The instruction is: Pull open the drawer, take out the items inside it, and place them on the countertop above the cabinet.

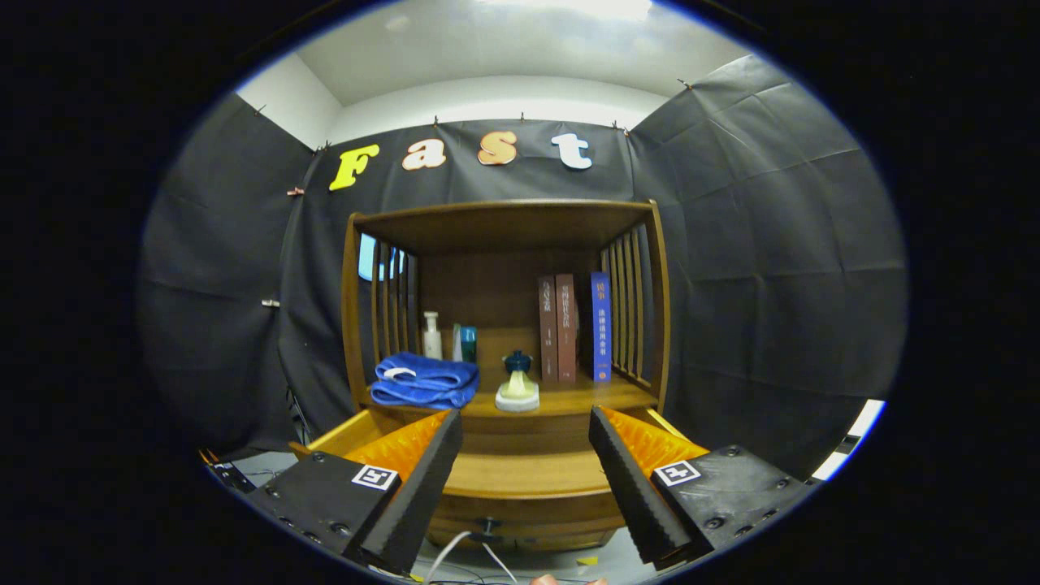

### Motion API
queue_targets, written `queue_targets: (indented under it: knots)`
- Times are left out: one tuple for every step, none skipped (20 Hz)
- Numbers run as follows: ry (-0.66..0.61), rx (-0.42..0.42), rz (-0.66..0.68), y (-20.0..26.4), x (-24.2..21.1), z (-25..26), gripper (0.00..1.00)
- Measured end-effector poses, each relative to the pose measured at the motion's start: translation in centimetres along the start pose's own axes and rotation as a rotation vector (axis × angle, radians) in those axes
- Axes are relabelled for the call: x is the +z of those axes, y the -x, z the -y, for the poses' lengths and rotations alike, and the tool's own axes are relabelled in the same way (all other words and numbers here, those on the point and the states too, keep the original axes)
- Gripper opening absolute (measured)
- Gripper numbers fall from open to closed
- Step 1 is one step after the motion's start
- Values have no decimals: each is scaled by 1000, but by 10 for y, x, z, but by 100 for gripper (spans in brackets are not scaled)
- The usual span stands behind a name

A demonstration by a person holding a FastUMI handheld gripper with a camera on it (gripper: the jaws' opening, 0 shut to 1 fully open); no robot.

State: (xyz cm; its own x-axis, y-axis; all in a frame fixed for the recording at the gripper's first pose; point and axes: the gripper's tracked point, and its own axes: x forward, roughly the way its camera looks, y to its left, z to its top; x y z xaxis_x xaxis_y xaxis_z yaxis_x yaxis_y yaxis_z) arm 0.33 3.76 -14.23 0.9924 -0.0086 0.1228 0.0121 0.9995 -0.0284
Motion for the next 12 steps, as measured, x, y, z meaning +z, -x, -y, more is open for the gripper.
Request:
queue_targets:
  knots:
    - [5,9,-9,3,-11,-4,99]
    - [7,12,-13,5,-19,-7,99]
    - [12,13,-14,4,-28,-10,99]
    - [27,10,-31,4,-43,-10,99]
    - [43,5,-49,4,-56,-10,99]
    - [50,4,-69,3,-70,-12,100]
    - [41,7,-80,1,-75,-14,100]
    - [19,11,-91,0,-85,-16,100]
    - [-7,12,-102,-2,-95,-16,100]
    - [-32,11,-115,-4,-104,-16,100]
    - [-47,10,-127,-6,-112,-15,100]
    - [-53,10,-136,-8,-119,-15,100]
